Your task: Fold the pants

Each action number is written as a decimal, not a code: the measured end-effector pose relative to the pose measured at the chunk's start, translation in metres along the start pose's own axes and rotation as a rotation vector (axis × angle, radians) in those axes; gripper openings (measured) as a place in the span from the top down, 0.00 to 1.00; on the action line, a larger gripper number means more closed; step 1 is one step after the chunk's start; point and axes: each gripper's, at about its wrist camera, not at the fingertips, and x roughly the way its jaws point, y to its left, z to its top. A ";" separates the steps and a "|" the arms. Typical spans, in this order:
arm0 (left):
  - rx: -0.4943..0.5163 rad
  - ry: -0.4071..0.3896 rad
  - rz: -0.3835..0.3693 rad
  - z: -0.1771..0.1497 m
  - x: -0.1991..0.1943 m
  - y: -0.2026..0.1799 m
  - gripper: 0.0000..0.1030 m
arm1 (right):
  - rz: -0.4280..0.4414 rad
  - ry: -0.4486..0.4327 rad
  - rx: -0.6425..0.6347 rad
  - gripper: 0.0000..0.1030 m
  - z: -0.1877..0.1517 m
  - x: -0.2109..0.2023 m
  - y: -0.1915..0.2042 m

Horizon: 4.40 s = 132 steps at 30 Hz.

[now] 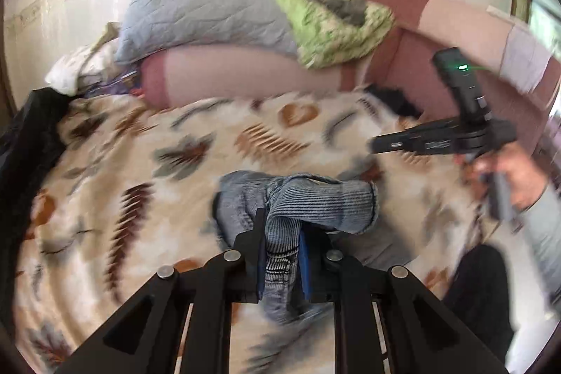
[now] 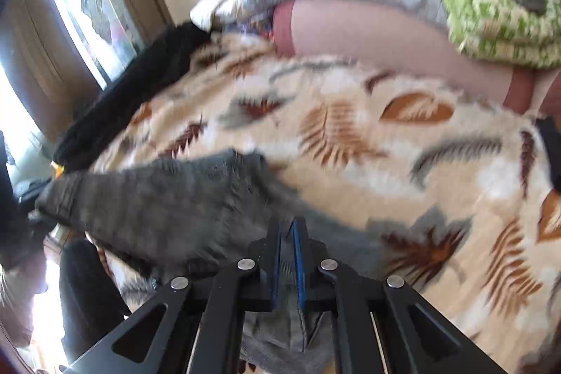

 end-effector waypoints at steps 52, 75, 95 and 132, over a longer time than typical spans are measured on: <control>-0.149 0.225 0.210 -0.067 0.121 0.011 0.31 | 0.360 0.095 0.946 0.27 -0.170 0.072 -0.048; -0.242 0.111 0.224 -0.055 0.075 0.047 0.26 | 0.120 0.020 0.747 0.86 -0.169 0.045 -0.027; -0.157 0.187 0.298 -0.059 0.089 0.019 0.25 | 0.259 0.143 0.613 0.68 -0.152 0.091 -0.041; -0.115 0.307 0.326 -0.080 0.134 -0.003 0.22 | -0.040 0.146 0.267 0.40 -0.115 0.070 -0.002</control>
